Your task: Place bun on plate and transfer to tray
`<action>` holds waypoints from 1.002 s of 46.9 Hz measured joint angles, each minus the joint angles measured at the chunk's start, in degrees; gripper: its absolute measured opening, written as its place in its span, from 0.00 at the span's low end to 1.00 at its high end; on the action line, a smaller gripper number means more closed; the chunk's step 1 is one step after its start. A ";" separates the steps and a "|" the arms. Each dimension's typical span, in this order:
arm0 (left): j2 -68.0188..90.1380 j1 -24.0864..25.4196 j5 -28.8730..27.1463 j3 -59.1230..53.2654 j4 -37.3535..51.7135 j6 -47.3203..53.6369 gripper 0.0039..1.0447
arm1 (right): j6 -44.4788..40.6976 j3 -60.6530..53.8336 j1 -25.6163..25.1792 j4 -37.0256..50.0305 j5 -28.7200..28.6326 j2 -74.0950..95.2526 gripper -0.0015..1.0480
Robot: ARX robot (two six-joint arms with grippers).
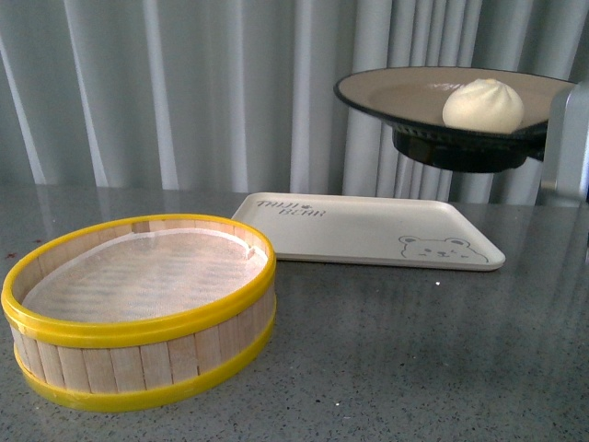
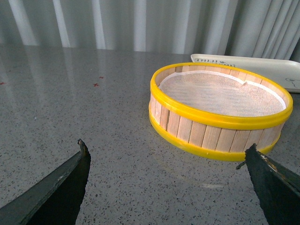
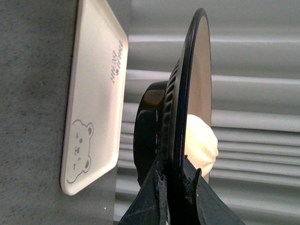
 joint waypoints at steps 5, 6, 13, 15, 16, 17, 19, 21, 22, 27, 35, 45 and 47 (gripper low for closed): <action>0.00 0.00 0.00 0.00 0.00 0.00 0.94 | 4.94 4.26 -1.44 -0.42 -1.99 2.64 0.02; 0.00 0.00 0.02 0.00 0.00 0.00 0.94 | 5.42 4.68 -1.57 -0.55 -2.19 2.97 0.02; 0.00 0.00 0.00 0.00 0.00 0.00 0.94 | 8.26 10.05 -3.76 -4.22 -7.17 7.28 0.02; 0.00 0.00 0.00 0.00 0.00 0.00 0.94 | 8.07 11.52 -4.48 -6.05 -8.94 8.76 0.02; 0.00 0.00 0.02 0.00 0.00 0.00 0.94 | 7.87 12.20 -4.74 -6.88 -9.55 9.38 0.02; 0.00 0.00 0.02 0.00 0.00 0.00 0.94 | 7.63 13.18 -5.16 -8.11 -10.40 10.36 0.02; 0.00 0.00 0.00 0.00 0.00 0.00 0.94 | 6.88 14.49 -5.66 -9.88 -11.43 11.69 0.02; 0.00 0.00 0.00 0.00 0.00 0.00 0.94 | 6.05 15.56 -6.05 -11.21 -12.07 12.79 0.02; 0.00 0.00 0.00 0.00 0.00 0.00 0.94 | 5.68 16.31 -6.32 -11.98 -12.35 13.57 0.02; 0.00 0.00 0.00 0.00 0.00 0.00 0.94 | 3.45 19.89 -7.65 -14.12 -12.85 17.70 0.02; 0.00 0.00 0.00 0.00 0.00 0.00 0.94 | 0.48 26.08 -10.38 -16.02 -13.22 24.94 0.02; 0.00 0.00 0.00 0.00 0.00 0.00 0.94 | -1.92 30.82 -11.82 -18.18 -14.40 31.10 0.02; 0.00 0.00 0.00 0.00 0.00 0.00 0.94 | -2.29 31.43 -11.85 -18.43 -14.58 31.91 0.02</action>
